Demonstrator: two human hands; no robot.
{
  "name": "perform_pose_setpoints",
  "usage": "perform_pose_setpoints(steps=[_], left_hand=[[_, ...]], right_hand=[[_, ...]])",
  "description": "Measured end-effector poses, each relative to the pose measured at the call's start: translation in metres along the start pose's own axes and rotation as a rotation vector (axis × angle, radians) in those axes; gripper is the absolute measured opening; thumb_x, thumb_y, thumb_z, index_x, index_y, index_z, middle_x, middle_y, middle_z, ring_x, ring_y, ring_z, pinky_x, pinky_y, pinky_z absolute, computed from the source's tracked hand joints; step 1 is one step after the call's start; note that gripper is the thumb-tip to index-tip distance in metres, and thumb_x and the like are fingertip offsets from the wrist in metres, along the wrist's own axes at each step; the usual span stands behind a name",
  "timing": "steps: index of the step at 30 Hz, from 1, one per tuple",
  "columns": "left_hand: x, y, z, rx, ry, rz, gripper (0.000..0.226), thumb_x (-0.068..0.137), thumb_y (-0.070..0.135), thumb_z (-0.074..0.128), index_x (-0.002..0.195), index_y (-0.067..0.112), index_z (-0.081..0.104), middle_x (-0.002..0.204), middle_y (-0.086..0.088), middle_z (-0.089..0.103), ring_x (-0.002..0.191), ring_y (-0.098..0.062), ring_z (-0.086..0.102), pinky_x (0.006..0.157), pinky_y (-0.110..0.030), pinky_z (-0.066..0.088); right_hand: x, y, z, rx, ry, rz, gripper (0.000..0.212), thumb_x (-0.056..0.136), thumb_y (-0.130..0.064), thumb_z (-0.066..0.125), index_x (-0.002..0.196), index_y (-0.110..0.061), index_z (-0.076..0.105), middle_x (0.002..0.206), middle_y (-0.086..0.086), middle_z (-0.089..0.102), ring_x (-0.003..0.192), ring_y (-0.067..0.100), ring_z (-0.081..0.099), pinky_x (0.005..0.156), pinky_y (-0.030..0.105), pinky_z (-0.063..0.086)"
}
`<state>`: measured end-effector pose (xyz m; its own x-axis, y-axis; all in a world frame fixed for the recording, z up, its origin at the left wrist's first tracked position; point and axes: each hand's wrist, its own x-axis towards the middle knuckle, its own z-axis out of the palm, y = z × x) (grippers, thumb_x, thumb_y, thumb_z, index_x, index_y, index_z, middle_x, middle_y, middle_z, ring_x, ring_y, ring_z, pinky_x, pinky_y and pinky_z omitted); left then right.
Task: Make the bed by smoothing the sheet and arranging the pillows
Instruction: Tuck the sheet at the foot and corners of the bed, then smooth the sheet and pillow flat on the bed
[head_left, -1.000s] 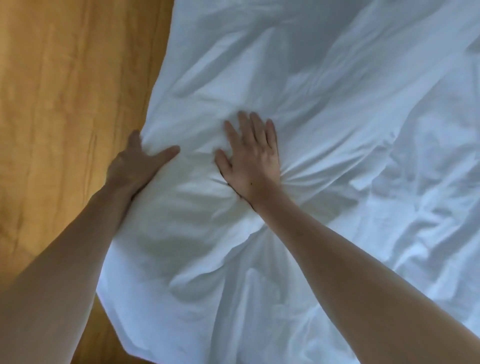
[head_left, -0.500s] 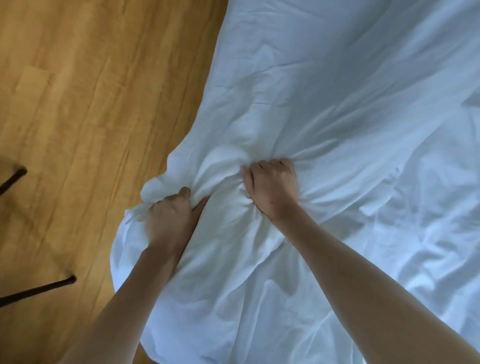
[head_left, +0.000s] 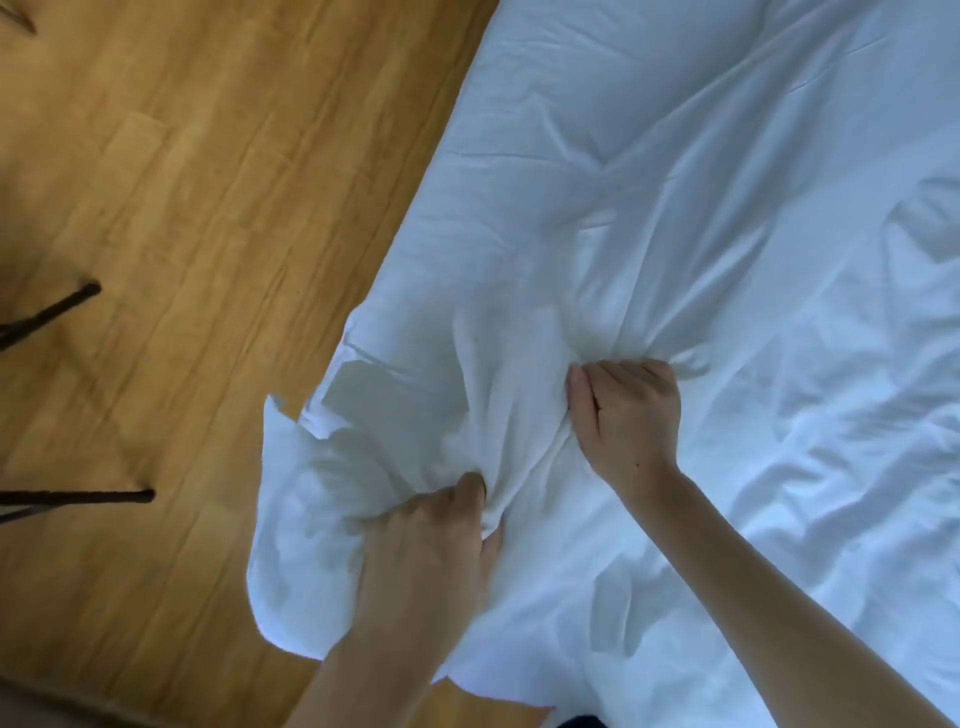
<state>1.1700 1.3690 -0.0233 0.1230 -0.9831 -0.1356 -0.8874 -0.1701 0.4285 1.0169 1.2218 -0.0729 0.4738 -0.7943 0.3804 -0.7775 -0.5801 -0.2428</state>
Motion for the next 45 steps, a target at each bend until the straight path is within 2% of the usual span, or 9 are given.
perform_pose_setpoints(steps=[8,12,21,25,28,32,36,39,45], left_hand=[[-0.06,0.067,0.061,-0.042,-0.169,-0.077,0.052,0.032,0.018,0.088,0.076,0.014,0.061,0.055,0.003,0.055,0.044,-0.016,0.054,0.04,-0.021,0.04],[-0.073,0.048,0.068,-0.225,-0.116,-0.067,0.032,0.065,0.028,0.073,0.089,0.018,0.053,0.073,0.006,0.062,0.065,-0.014,0.062,0.059,-0.023,0.051],[-0.096,0.039,-0.014,-0.012,0.186,0.107,0.06,0.076,0.035,0.065,0.128,0.011,0.049,0.128,-0.016,0.053,0.121,-0.035,0.048,0.098,-0.048,0.044],[-0.07,0.027,-0.004,0.158,-0.089,0.035,0.109,0.066,0.065,0.062,0.151,0.013,0.019,0.151,-0.026,0.025,0.139,-0.044,0.025,0.112,-0.059,0.019],[-0.071,0.028,0.035,0.175,-0.431,-0.094,0.134,0.056,0.077,0.066,0.151,0.017,-0.006,0.147,-0.02,0.024,0.126,-0.038,0.039,0.093,-0.047,0.043],[-0.106,0.052,0.081,0.372,-0.269,-0.061,0.119,0.038,0.059,0.083,0.135,0.002,0.046,0.089,-0.02,0.053,0.069,-0.032,0.056,0.045,-0.03,0.042],[-0.127,0.083,0.112,0.554,-0.174,-0.136,0.077,0.043,0.037,0.087,0.103,0.006,0.052,0.066,-0.007,0.05,0.041,-0.019,0.05,0.04,-0.02,0.022],[-0.14,0.109,0.12,0.468,-0.04,-0.138,0.057,0.045,0.018,0.088,0.088,0.004,0.053,0.057,-0.009,0.046,0.032,-0.022,0.045,0.041,-0.018,0.019],[-0.175,0.201,0.126,0.224,0.096,-0.201,0.033,0.057,-0.002,0.072,0.083,0.003,0.052,0.056,-0.01,0.045,0.031,-0.026,0.04,0.041,-0.02,0.022]], right_hand=[[0.028,-0.023,-0.05,0.097,-0.192,-0.281,0.049,0.092,-0.045,0.049,0.124,-0.01,0.06,0.128,0.013,0.058,0.119,0.029,0.049,0.105,0.038,0.033],[-0.004,-0.007,-0.012,-0.066,-0.634,-0.493,0.058,0.091,-0.055,0.031,0.089,-0.012,0.07,0.079,0.008,0.068,0.082,0.03,0.066,0.092,0.04,0.041],[-0.068,-0.005,-0.013,-0.253,-0.166,-0.294,0.06,0.102,-0.039,0.034,0.05,-0.013,0.05,0.041,0.006,0.051,0.04,0.028,0.05,0.058,0.031,0.044],[-0.082,0.001,-0.025,-0.206,-0.079,-0.303,0.057,0.102,-0.037,0.036,0.051,-0.013,0.049,0.043,0.006,0.049,0.042,0.028,0.049,0.059,0.031,0.044],[-0.11,0.008,-0.029,-0.133,-0.056,-0.171,0.042,0.094,-0.034,0.051,0.059,-0.011,0.057,0.057,0.01,0.054,0.058,0.031,0.056,0.07,0.036,0.045],[-0.171,-0.006,-0.031,0.032,-0.034,0.262,0.03,0.078,-0.04,0.059,0.085,-0.012,0.066,0.11,0.014,0.063,0.108,0.033,0.058,0.107,0.049,0.029],[-0.217,-0.035,-0.054,0.271,-0.148,0.827,0.087,0.077,-0.046,0.068,0.149,-0.016,0.029,0.158,0.022,0.012,0.146,0.035,0.013,0.116,0.052,0.021],[-0.226,-0.03,-0.083,0.556,-0.289,1.08,0.11,0.079,-0.054,0.066,0.153,-0.022,-0.01,0.161,0.009,0.003,0.146,0.025,0.016,0.113,0.04,0.029],[-0.212,0.018,-0.13,0.86,-0.363,1.273,0.096,0.073,-0.044,0.075,0.147,-0.018,0.019,0.111,-0.002,0.059,0.11,0.023,0.058,0.08,0.025,0.038]])
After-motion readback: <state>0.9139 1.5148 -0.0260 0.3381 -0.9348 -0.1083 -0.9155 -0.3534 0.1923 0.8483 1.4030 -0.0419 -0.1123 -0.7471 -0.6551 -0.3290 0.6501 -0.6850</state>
